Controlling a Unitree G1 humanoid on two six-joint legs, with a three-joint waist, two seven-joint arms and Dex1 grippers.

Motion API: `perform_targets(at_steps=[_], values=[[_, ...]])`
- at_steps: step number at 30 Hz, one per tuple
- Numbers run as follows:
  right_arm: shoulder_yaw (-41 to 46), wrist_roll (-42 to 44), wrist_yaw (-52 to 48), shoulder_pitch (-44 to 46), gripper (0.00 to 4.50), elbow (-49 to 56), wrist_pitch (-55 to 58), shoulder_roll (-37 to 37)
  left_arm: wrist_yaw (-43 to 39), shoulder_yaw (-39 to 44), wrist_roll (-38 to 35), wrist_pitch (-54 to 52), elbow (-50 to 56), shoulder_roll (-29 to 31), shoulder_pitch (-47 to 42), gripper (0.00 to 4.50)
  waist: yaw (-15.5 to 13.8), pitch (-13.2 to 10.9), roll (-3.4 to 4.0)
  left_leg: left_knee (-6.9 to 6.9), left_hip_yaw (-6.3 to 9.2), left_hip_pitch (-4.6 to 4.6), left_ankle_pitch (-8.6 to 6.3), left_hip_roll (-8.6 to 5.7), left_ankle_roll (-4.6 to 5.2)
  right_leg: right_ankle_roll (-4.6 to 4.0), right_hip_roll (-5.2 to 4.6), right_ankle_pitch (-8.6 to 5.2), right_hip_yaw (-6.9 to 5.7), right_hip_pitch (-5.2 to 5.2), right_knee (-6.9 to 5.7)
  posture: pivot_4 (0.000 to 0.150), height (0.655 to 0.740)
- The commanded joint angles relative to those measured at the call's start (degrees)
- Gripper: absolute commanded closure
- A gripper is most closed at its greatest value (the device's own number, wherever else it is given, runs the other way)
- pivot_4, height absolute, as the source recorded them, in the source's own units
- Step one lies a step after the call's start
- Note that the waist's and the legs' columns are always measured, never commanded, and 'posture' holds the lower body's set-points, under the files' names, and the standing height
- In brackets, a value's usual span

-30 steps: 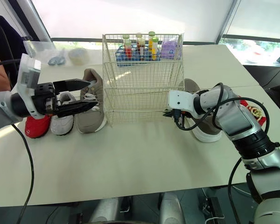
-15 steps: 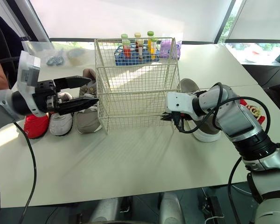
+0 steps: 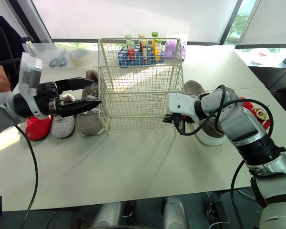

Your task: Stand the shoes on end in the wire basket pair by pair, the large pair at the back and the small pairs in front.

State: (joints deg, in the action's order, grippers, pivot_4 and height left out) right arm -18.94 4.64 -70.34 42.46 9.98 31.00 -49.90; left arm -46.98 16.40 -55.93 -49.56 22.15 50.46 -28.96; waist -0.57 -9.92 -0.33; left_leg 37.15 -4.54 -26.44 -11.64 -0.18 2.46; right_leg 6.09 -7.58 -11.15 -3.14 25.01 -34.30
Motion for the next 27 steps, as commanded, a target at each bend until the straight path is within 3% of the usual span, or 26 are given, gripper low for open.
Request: perform_targets(at_steps=[1, 5, 9, 14, 20, 27], values=[[2.3, 0.1, -0.2, 0.4, 3.81, 2.9, -1.5, -1.1, 0.2, 0.0, 0.2, 1.1, 0.9, -0.1, -1.3, 0.0, 0.0, 0.0, 0.0, 0.0, 0.0, 0.0, 0.0, 0.0, 0.0, 0.0, 0.0, 0.0, 0.0, 0.0, 0.0, 0.15, 0.7347], [3.9, 1.0, 0.1, 0.6, 2.13, 3.9, -1.5, -1.6, 0.1, -0.2, 0.3, 1.0, 0.8, -0.3, -1.6, 0.0, 0.0, 0.0, 0.0, 0.0, 0.01, 0.01, 0.01, 0.0, -0.01, 0.0, 0.0, 0.0, 0.0, -0.01, -0.01, 0.15, 0.7347], [9.8, 4.9, -0.1, 0.6, 0.09, 7.3, -0.1, -3.1, 0.0, -0.3, 0.2, 0.9, 0.8, -0.6, -1.7, 0.0, -0.1, 0.0, 0.0, 0.0, 0.01, 0.01, 0.01, 0.0, -0.01, 0.01, 0.0, 0.0, 0.0, -0.02, -0.01, 0.15, 0.7347], [24.3, 14.1, 2.1, 0.0, 0.09, 12.0, 10.8, -6.3, -0.3, -0.3, -0.1, 0.9, 0.9, -0.8, -1.6, 0.0, -0.2, 0.0, -0.01, 0.01, 0.04, 0.01, 0.01, 0.0, -0.02, 0.01, -0.01, 0.01, -0.01, -0.03, 0.0, 0.15, 0.7347], [35.9, 13.0, 11.9, -11.2, 0.09, 15.3, 25.5, -12.1, -2.9, -2.2, 1.3, 2.3, -1.6, -1.6, -2.3, 0.0, -0.2, 0.0, -0.07, 0.02, 0.05, 0.05, -0.05, 0.0, -0.06, -0.02, -0.08, 0.01, -0.05, -0.11, 0.06, 0.15, 0.7347], [42.3, 13.1, 26.1, -20.3, 0.09, 22.4, 41.2, -5.7, -5.6, -5.8, 3.9, 4.4, -4.6, -3.7, -5.0, 0.0, -0.1, 0.0, -0.06, 0.0, 0.05, 0.03, -0.04, 0.03, -0.05, -0.04, -0.09, 0.02, -0.04, -0.03, 0.02, 0.15, 0.7347]])
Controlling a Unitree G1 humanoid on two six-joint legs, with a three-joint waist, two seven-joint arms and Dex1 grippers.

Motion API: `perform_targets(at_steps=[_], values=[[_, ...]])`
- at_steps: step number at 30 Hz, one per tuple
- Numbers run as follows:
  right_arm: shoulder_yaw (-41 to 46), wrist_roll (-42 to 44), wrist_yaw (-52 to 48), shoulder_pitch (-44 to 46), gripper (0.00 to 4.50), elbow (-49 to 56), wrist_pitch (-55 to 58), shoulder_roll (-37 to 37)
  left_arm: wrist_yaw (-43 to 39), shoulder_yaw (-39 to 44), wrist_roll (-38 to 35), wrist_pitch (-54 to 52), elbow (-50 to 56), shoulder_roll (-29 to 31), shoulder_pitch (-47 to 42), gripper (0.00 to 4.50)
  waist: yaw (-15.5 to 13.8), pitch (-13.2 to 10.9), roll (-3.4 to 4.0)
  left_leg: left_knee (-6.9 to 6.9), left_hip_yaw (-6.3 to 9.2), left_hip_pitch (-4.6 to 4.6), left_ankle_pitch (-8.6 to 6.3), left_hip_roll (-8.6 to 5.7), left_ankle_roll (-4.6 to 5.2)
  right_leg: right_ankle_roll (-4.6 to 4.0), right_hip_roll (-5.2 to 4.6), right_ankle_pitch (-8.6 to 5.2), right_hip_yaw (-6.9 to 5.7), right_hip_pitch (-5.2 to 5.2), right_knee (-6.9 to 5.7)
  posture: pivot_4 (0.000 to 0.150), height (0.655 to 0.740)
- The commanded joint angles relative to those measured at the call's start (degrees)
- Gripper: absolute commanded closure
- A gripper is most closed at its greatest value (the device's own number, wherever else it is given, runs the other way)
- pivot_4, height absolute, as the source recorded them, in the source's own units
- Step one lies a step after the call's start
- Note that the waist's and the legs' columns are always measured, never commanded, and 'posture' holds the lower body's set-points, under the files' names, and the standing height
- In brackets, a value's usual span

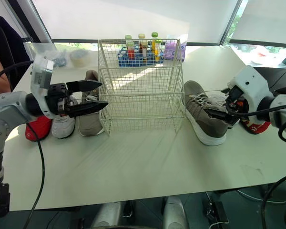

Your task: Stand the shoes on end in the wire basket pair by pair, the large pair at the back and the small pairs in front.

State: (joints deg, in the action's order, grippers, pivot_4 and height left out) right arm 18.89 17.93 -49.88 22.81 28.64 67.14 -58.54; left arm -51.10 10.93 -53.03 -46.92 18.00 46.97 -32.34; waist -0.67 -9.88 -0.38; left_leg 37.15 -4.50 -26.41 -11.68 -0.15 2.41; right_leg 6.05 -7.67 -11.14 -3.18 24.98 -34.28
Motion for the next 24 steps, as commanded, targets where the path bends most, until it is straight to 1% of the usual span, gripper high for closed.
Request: perform_targets(at_steps=[1, 3, 5, 10, 13, 19, 24], values=[[5.0, 0.0, 6.9, -1.1, 0.09, 4.3, 6.3, 4.0, -1.8, -0.6, 1.2, 1.9, -0.6, -0.3, -1.8, 0.0, 0.0, 0.0, 0.0, 0.0, 0.02, 0.0, 0.0, 0.01, 0.0, 0.0, 0.01, 0.0, 0.0, -0.02, 0.01, 0.15, 0.7347], [7.0, 0.4, 9.7, -4.4, 0.09, 5.8, 9.2, 8.4, -2.7, -1.3, 2.0, 2.4, -1.6, -0.6, -2.7, 0.0, -0.1, 0.0, -0.08, 0.0, 0.01, -0.01, 0.01, 0.01, 0.01, 0.0, 0.02, 0.0, 0.0, 0.0, 0.0, 0.15, 0.7347], [8.0, 0.6, 11.8, -7.4, 0.09, 6.8, 10.1, 11.2, -3.3, -1.6, 2.5, 2.6, -2.2, -0.8, -3.3, 0.0, -0.2, 0.0, -0.08, 0.02, 0.09, 0.0, 0.01, 0.01, 0.01, 0.0, 0.04, 0.0, -0.07, -0.08, 0.03, 0.15, 0.7347], [9.4, 1.3, 15.3, -10.2, 0.09, 7.0, 11.2, 15.6, -4.0, -1.5, 3.2, 2.6, -2.2, -1.0, -3.3, 0.0, 0.0, 0.0, -0.08, 0.06, 0.04, -0.01, -0.01, -0.03, 0.05, 0.0, 0.01, 0.0, -0.04, -0.1, 0.05, 0.15, 0.7347], [8.9, 1.6, 16.8, -11.9, 0.09, 6.9, 10.3, 16.9, -4.2, -1.4, 3.6, 2.6, -2.2, -1.1, -3.3, 0.0, -0.1, 0.0, -0.07, 0.04, 0.08, 0.01, -0.01, -0.01, 0.05, 0.0, 0.04, 0.0, -0.06, -0.11, 0.04, 0.15, 0.7347], [8.7, 2.2, 20.7, -11.2, 0.09, 4.1, 8.0, 22.6, -3.9, -0.9, 3.7, 2.3, -1.3, -1.1, -2.8, 0.0, 0.0, 0.0, -0.05, 0.04, 0.08, 0.01, 0.02, 0.0, 0.1, 0.0, 0.07, 0.0, -0.06, -0.11, 0.03, 0.15, 0.7347], [8.2, 2.3, 23.6, -9.4, 0.09, 1.3, 5.7, 25.5, -3.3, -0.7, 3.6, 2.1, -0.7, -1.2, -2.5, 0.0, 0.1, 0.0, -0.05, 0.03, 0.08, 0.01, 0.03, 0.0, 0.12, 0.0, 0.07, 0.0, -0.06, -0.1, 0.03, 0.15, 0.7347]])
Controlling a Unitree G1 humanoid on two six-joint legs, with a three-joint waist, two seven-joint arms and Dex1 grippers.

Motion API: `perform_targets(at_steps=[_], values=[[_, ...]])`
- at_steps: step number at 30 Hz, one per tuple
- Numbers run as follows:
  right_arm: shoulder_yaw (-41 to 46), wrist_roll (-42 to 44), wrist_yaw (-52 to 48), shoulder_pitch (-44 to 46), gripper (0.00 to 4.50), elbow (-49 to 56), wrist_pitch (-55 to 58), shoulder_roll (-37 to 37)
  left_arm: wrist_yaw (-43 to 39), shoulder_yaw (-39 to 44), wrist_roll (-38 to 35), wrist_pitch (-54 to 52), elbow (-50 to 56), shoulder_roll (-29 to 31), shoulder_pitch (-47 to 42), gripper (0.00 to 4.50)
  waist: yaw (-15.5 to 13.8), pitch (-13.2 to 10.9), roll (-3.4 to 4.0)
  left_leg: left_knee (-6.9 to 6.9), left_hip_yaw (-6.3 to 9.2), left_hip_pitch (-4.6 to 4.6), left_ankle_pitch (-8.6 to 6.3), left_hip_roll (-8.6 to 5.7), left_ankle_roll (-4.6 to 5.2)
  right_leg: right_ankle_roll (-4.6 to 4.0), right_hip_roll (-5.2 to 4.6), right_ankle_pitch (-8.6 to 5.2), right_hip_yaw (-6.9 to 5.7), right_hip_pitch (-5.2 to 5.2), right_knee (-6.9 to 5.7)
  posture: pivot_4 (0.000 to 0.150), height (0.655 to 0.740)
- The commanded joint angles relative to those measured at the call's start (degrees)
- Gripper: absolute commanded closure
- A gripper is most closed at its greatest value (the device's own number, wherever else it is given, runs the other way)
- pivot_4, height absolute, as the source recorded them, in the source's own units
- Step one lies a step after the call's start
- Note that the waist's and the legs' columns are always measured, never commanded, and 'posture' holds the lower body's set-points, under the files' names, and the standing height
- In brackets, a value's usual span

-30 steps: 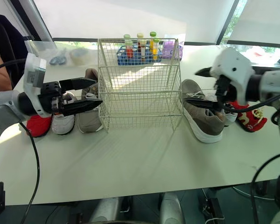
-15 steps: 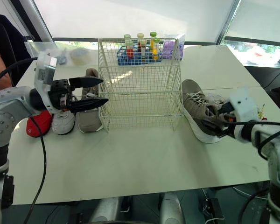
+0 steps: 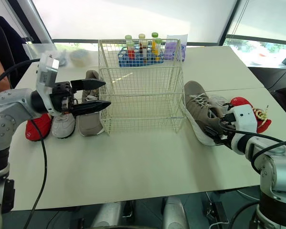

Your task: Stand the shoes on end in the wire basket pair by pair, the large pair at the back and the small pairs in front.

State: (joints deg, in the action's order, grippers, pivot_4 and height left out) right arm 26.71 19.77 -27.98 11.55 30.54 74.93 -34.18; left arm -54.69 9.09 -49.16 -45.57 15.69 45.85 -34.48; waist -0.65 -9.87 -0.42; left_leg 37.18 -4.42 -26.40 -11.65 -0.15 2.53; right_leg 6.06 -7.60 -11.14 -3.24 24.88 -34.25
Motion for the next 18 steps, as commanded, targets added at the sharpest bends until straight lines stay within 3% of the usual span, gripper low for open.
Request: perform_targets(at_steps=[1, 5, 6, 8, 15, 17, 18], values=[[0.0, 0.4, 2.3, 2.1, 0.09, -1.1, -2.6, 1.5, 0.5, 1.2, -0.3, 0.7, 1.8, -0.1, -0.3, 0.0, 0.1, 0.0, 0.0, 0.0, 0.0, 0.0, 0.0, 0.0, 0.0, 0.0, 0.01, 0.0, 0.0, -0.01, 0.0, 0.15, 0.7347], [-1.4, 0.6, 3.4, 1.8, 0.09, -1.8, -3.8, 2.2, 0.9, 1.4, -0.3, 0.8, 1.9, -0.2, -0.2, 0.0, 0.1, 0.0, 0.0, 0.0, 0.0, 0.01, 0.0, 0.0, -0.01, 0.0, 0.01, 0.0, 0.0, -0.01, 0.0, 0.15, 0.7347], [-1.7, 0.8, 3.7, 1.7, 0.33, -1.9, -4.0, 2.3, 1.0, 1.4, -0.3, 0.8, 2.0, -0.2, -0.1, 0.0, 0.1, 0.0, 0.0, 0.0, 0.0, 0.0, 0.0, 0.0, -0.01, 0.0, 0.01, 0.0, 0.0, -0.01, 0.0, 0.15, 0.7347], [-2.2, 1.0, 4.1, 1.4, 0.9, -2.1, -4.2, 2.4, 1.2, 1.5, -0.3, 0.8, 2.1, -0.1, 0.0, 0.0, 0.1, 0.0, 0.0, 0.0, 0.0, 0.01, -0.02, 0.0, -0.03, 0.0, 0.01, 0.0, 0.0, -0.01, 0.0, 0.15, 0.7347], [-2.9, 1.7, 4.2, -0.5, 3.8, -2.4, -5.7, 1.8, 1.4, 1.4, -0.1, 1.0, 2.1, 0.0, -0.1, 0.0, 0.2, 0.1, -0.1, -0.01, 0.02, 0.05, -0.05, 0.03, -0.08, 0.0, 0.03, 0.0, 0.0, -0.05, 0.01, 0.15, 0.7347], [-2.0, 2.3, 4.0, -0.4, 4.29, -2.3, -6.1, 1.4, 1.4, 1.4, -0.1, 1.0, 1.9, 0.0, -0.4, 0.0, 0.2, 0.1, -0.1, -0.01, 0.02, 0.05, -0.05, 0.03, -0.08, 0.0, 0.03, 0.0, -0.01, -0.05, 0.01, 0.15, 0.7347], [-1.6, 2.5, 3.9, -0.1, 4.3, -2.2, -6.2, 1.1, 1.4, 1.3, 0.0, 1.0, 1.8, 0.0, -0.5, 0.0, 0.1, 0.1, -0.1, -0.01, 0.02, 0.05, -0.05, 0.03, -0.08, 0.0, 0.03, 0.0, -0.01, -0.05, 0.02, 0.15, 0.7347]])
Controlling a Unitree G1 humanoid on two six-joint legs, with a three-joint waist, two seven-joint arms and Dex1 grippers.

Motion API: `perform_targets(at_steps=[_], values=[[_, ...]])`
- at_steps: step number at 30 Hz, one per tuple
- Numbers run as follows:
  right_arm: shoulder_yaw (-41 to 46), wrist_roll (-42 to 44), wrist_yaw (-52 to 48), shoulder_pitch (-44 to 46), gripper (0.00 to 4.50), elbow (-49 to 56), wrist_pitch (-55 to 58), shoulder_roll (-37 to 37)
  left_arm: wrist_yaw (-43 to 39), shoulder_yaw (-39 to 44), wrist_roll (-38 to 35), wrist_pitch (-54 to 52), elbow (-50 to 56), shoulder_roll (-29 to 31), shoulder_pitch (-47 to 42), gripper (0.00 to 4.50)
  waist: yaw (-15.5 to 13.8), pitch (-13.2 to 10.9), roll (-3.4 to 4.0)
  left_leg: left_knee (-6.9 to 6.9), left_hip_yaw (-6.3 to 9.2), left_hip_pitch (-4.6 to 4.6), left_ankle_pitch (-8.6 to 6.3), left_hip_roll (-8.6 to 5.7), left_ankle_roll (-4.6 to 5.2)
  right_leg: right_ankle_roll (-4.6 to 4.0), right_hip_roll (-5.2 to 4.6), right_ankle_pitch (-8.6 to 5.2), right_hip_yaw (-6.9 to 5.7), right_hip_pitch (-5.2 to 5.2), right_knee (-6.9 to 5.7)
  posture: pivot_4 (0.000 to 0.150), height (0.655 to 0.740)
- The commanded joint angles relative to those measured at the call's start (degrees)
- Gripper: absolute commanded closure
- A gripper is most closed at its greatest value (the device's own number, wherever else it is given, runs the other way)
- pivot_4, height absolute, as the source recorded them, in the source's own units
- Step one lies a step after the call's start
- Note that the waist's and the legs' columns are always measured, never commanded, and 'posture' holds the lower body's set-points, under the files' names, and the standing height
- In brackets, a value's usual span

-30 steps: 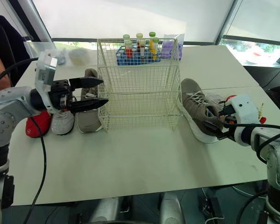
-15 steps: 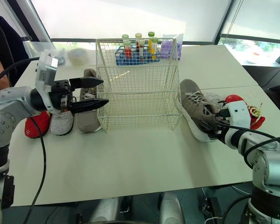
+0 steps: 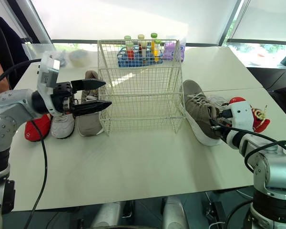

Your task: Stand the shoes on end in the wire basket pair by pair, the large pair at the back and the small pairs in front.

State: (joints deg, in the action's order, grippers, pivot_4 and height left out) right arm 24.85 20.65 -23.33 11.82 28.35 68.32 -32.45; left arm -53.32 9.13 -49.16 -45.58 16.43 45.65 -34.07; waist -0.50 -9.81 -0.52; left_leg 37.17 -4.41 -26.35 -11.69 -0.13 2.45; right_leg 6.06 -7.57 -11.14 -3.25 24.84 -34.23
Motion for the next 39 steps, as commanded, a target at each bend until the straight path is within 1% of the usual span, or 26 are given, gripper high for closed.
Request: perform_targets(at_steps=[1, 3, 5, 10, 13, 17, 20, 22, 25, 26, 29, 35, 39], values=[[0.7, 1.8, -0.5, 0.0, 4.3, 0.1, 0.5, -0.8, -0.1, 1.3, 0.0, 1.1, 0.9, 0.3, -1.1, 0.0, -0.1, 0.0, 0.0, 0.0, 0.0, 0.0, 0.0, 0.0, 0.0, 0.0, 0.0, 0.0, 0.0, 0.0, 0.0, 0.15, 0.7347], [1.7, 2.1, -0.3, 1.1, 4.3, 0.2, 0.9, -1.5, -0.3, 1.2, 0.2, 1.2, 0.6, 0.3, -1.3, 0.0, -0.1, 0.0, 0.01, -0.02, 0.0, -0.01, 0.0, 0.0, 0.0, 0.0, 0.0, 0.0, 0.0, 0.01, 0.01, 0.15, 0.7347], [3.9, 3.1, -0.3, 4.3, 4.3, 0.5, 2.1, -3.1, -0.4, 1.1, 0.3, 1.3, 0.2, 0.2, -1.8, 0.0, -0.1, 0.0, 0.05, -0.02, -0.01, -0.01, 0.0, 0.0, 0.0, 0.0, -0.01, 0.0, 0.0, 0.03, 0.01, 0.15, 0.7347], [8.4, 5.7, 0.9, 17.6, 4.3, -0.8, 6.9, -8.5, -1.0, 0.7, 0.8, 1.7, -1.1, -0.2, -3.1, 0.0, -0.1, -0.3, 0.48, -0.01, -0.07, -0.1, 0.02, -0.02, 0.03, -0.01, -0.04, 0.0, 0.02, 0.14, -0.01, 0.15, 0.7347], [8.5, 6.7, 1.7, 24.9, 4.3, -1.5, 9.1, -10.8, -1.4, 0.5, 1.0, 1.9, -1.9, -0.8, -4.0, 0.0, -0.2, -0.3, 0.49, -0.09, -0.05, -0.12, 0.07, 0.0, 0.11, 0.01, -0.01, 0.0, 0.0, 0.2, -0.01, 0.15, 0.7347], [5.5, 5.8, 1.2, 33.6, 4.3, -4.7, 6.4, -17.4, -0.6, 0.8, 0.7, 1.7, -3.9, -2.5, -6.6, 0.0, -0.2, -0.4, 0.46, -0.13, -0.06, -0.18, 0.08, -0.01, 0.14, 0.06, -0.01, -0.03, -0.01, 0.24, 0.0, 0.15, 0.7347], [2.8, 7.5, -4.4, 37.5, 4.3, -6.2, 0.2, -22.2, 0.2, 1.9, -0.4, 0.0, -7.1, -3.3, -9.5, 0.0, -0.2, -0.4, 0.46, -0.06, -0.1, -0.18, 0.06, -0.04, 0.18, 0.06, -0.04, -0.03, 0.0, 0.18, 0.04, 0.15, 0.7347], [1.6, 8.7, -7.8, 38.2, 4.3, -6.5, -3.4, -24.0, 0.6, 2.3, -0.7, -0.6, -8.9, -3.5, -10.8, 0.0, 0.0, -0.4, 0.46, -0.05, -0.11, -0.17, 0.05, -0.05, 0.21, 0.06, -0.04, -0.03, 0.0, 0.17, 0.06, 0.15, 0.7347], [-0.4, 11.0, -17.1, 37.8, 4.3, -5.4, -12.7, -26.9, 1.0, 3.6, -1.0, -1.8, -13.9, -3.2, -14.0, 0.0, 0.2, -0.4, 0.43, -0.07, -0.11, -0.16, 0.05, -0.02, 0.21, 0.11, 0.0, -0.02, 0.0, 0.18, 0.04, 0.15, 0.7347], [-1.4, 12.0, -21.1, 37.8, 4.3, -5.0, -15.8, -28.1, 1.3, 4.1, -1.0, -2.4, -16.7, -2.8, -15.8, 0.0, 0.3, -0.4, 0.43, -0.07, -0.11, -0.16, 0.05, -0.02, 0.21, 0.28, 0.0, 0.03, 0.0, 0.17, 0.05, 0.15, 0.7347], [-5.8, 11.5, -30.0, 37.9, 4.3, -5.4, -25.7, -30.2, 1.2, 4.8, -0.7, -4.5, -23.8, -1.7, -20.9, 0.0, 0.3, -0.5, 0.42, -0.04, -0.11, -0.16, 0.05, -0.02, 0.21, 0.55, 0.0, 0.11, 0.0, 0.18, 0.03, 0.15, 0.7347], [-14.0, 4.3, -34.1, 37.9, 4.3, -8.1, -41.2, -29.7, -0.3, 5.3, -0.9, -6.9, -28.0, -1.0, -24.9, 0.0, 0.3, -0.5, 0.37, 0.02, -0.13, -0.16, 0.05, -0.04, 0.2, 0.56, -0.05, 0.12, 0.0, 0.13, 0.08, 0.15, 0.7347], [-17.7, 0.6, -34.9, 38.7, 4.3, -9.9, -48.3, -28.2, -1.0, 6.1, -2.1, -9.1, -28.8, -1.2, -25.8, 0.0, 0.2, -0.5, 0.33, 0.04, -0.12, -0.17, 0.05, -0.04, 0.18, 0.55, -0.07, 0.12, 0.01, 0.15, 0.07, 0.15, 0.7347]])
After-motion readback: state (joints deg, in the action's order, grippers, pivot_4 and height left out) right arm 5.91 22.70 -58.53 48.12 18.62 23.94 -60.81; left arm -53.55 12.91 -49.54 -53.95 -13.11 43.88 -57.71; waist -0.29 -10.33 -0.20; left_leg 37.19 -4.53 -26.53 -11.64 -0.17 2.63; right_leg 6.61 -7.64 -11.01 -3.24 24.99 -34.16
